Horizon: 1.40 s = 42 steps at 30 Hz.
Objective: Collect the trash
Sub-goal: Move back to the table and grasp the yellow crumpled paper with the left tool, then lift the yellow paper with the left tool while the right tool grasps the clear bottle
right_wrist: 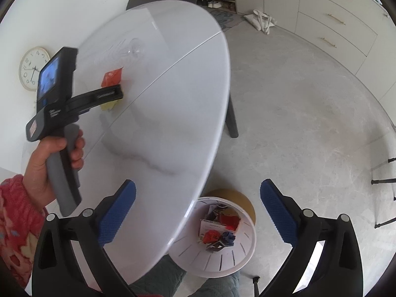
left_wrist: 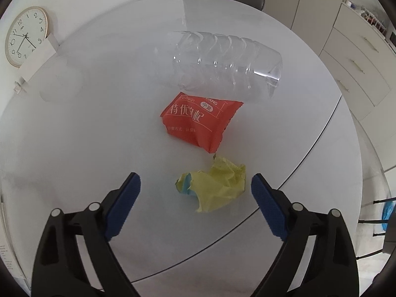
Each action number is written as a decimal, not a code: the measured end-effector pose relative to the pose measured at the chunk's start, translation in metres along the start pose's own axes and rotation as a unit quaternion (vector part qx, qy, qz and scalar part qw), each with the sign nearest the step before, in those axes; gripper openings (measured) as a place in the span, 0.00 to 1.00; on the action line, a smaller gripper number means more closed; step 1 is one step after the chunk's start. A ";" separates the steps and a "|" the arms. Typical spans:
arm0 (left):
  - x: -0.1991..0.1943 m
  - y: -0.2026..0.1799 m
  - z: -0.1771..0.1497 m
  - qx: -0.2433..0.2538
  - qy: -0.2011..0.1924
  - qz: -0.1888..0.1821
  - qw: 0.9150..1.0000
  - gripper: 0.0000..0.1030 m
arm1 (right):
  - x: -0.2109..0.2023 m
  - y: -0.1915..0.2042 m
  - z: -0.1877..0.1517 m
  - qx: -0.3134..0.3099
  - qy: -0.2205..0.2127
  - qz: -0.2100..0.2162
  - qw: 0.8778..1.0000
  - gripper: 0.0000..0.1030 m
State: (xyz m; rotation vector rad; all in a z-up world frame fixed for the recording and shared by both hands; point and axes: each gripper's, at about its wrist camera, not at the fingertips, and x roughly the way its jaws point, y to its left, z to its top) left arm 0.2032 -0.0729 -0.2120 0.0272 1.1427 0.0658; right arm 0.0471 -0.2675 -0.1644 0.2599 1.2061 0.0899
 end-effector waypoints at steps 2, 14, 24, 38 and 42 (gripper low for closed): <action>0.005 0.004 0.002 -0.008 0.007 -0.016 1.000 0.66 | 0.003 0.007 0.000 -0.005 0.004 0.002 1.000 0.97; 0.002 0.033 0.003 -0.020 0.006 -0.050 0.999 0.42 | 0.009 0.025 0.020 -0.029 0.000 0.003 1.000 0.97; -0.051 0.089 -0.021 -0.035 -0.005 -0.082 0.996 0.42 | 0.047 0.079 0.082 -0.142 -0.002 0.010 0.990 0.97; -0.098 0.155 -0.078 -0.025 -0.001 -0.096 0.995 0.42 | 0.110 0.219 0.207 -0.484 0.027 -0.058 0.873 0.86; -0.096 0.165 -0.087 -0.026 0.006 -0.104 0.994 0.42 | 0.148 0.242 0.220 -0.546 0.074 -0.083 0.830 0.86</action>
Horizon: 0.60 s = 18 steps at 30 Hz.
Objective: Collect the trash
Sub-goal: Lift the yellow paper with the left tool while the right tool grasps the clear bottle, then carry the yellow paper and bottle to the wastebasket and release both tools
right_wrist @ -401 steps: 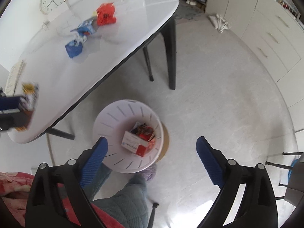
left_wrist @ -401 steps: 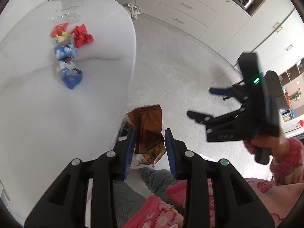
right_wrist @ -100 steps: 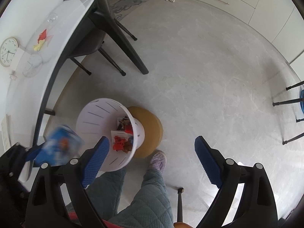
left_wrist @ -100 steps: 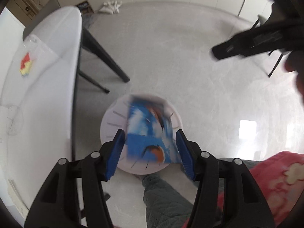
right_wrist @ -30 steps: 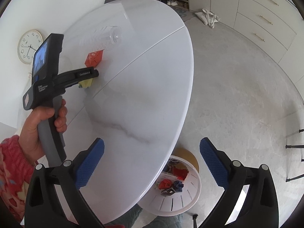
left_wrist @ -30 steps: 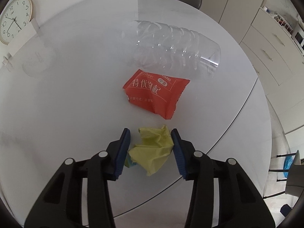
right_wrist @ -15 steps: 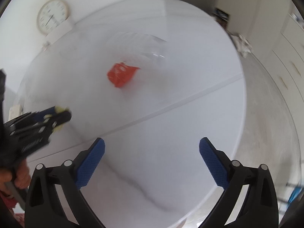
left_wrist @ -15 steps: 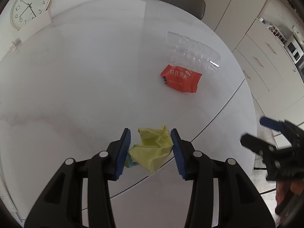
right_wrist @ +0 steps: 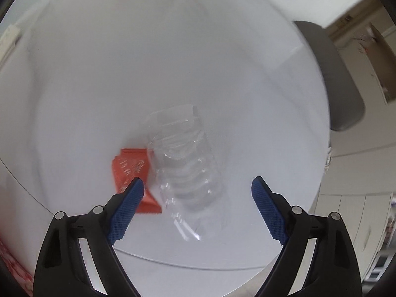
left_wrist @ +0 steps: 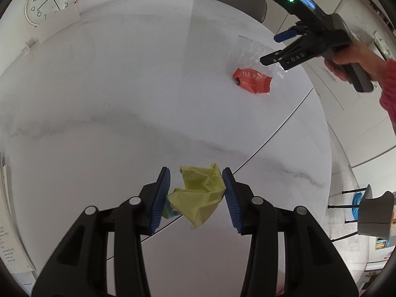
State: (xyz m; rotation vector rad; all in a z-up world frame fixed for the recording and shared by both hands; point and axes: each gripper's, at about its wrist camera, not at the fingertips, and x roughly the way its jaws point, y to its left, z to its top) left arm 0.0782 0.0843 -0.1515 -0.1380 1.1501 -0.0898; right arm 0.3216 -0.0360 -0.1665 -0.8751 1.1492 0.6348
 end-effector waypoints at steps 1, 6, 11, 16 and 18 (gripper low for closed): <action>0.000 0.002 -0.002 0.000 0.001 -0.003 1.000 0.42 | 0.007 0.000 0.007 -0.012 0.009 0.005 1.000 0.86; 0.000 0.008 -0.002 -0.001 0.001 0.006 1.000 0.42 | 0.037 -0.005 0.025 -0.019 0.065 0.038 0.997 0.66; 0.000 0.013 0.005 -0.018 -0.006 0.004 1.000 0.42 | 0.039 -0.024 0.025 0.038 0.061 0.067 0.995 0.59; -0.007 0.005 0.009 -0.012 -0.014 0.008 1.000 0.42 | 0.005 -0.044 -0.001 0.128 0.001 0.080 0.989 0.59; -0.008 -0.004 0.010 -0.004 -0.016 0.009 1.000 0.42 | -0.014 -0.048 -0.027 0.184 -0.035 0.099 0.977 0.59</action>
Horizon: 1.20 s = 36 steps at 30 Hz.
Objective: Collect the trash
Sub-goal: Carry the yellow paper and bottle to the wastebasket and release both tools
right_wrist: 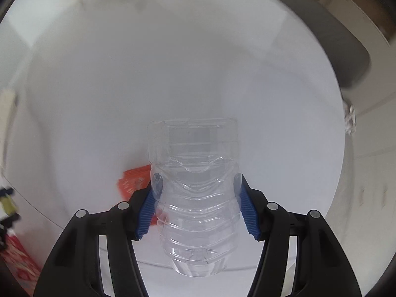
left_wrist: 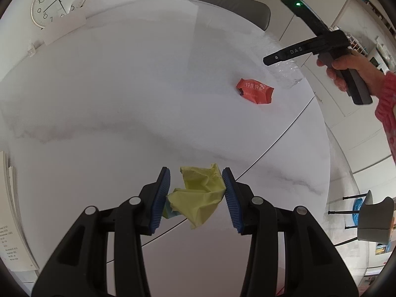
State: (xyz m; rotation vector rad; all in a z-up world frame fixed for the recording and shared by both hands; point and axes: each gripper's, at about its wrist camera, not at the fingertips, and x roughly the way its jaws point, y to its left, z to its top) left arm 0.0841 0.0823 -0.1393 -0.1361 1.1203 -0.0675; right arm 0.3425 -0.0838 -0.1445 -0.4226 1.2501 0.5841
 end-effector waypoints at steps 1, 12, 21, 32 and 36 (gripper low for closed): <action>0.000 -0.005 0.000 0.004 0.000 -0.002 1.000 0.42 | -0.013 -0.004 -0.018 0.032 -0.022 0.017 0.999 0.59; -0.015 -0.106 -0.030 0.103 0.009 -0.060 0.993 0.42 | -0.088 0.005 -0.281 0.295 -0.085 0.050 0.951 0.59; -0.029 -0.194 -0.079 0.179 0.023 -0.102 0.978 0.42 | -0.056 0.025 -0.433 0.392 -0.022 0.045 0.919 0.59; -0.033 -0.237 -0.130 0.201 0.035 -0.077 0.976 0.42 | 0.090 0.071 -0.450 0.341 0.086 0.127 0.928 0.69; -0.034 -0.248 -0.147 0.213 0.039 -0.067 0.974 0.42 | 0.102 0.064 -0.460 0.362 0.101 0.127 0.918 0.78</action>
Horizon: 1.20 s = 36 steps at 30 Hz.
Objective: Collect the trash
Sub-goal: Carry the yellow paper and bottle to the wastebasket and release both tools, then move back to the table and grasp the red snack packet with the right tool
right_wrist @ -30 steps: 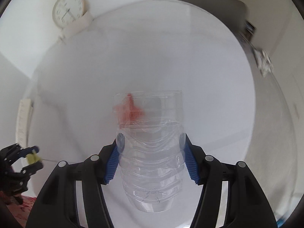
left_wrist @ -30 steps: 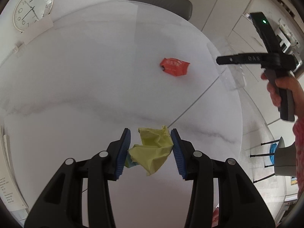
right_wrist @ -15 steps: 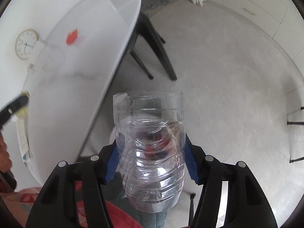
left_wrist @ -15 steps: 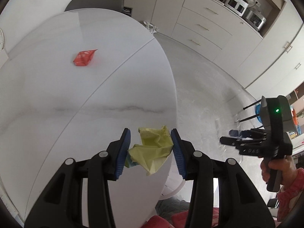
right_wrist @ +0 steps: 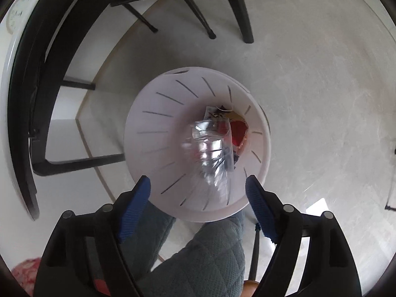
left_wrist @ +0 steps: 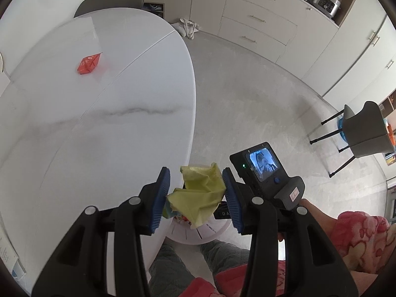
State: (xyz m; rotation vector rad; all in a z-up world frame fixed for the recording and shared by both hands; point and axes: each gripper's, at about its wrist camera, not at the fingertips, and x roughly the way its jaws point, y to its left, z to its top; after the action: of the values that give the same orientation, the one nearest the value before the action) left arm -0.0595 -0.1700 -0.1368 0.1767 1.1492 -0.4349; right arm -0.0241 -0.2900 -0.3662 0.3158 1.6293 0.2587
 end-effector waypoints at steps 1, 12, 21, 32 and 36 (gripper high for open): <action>0.001 -0.006 -0.003 0.009 0.002 0.005 1.000 0.42 | -0.007 -0.009 -0.004 0.011 -0.007 0.006 1.000 0.83; 0.066 -0.097 -0.059 0.199 0.063 0.067 0.976 0.42 | -0.107 -0.109 -0.062 0.134 -0.119 -0.002 0.984 0.90; 0.153 -0.109 -0.087 0.213 0.119 0.097 0.965 0.67 | -0.124 -0.126 -0.095 0.155 -0.138 0.001 0.978 0.90; 0.087 -0.102 -0.041 0.125 0.058 0.057 0.989 0.84 | -0.151 -0.097 -0.092 0.102 -0.157 -0.017 0.982 0.90; 0.023 -0.086 -0.010 0.087 0.000 0.059 0.994 0.93 | -0.187 -0.066 -0.083 0.058 -0.190 -0.032 0.980 0.90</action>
State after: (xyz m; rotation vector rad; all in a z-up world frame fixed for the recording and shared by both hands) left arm -0.0961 -0.2493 -0.1547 0.3944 1.0935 -0.4298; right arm -0.0966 -0.4166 -0.2085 0.3761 1.2760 0.0471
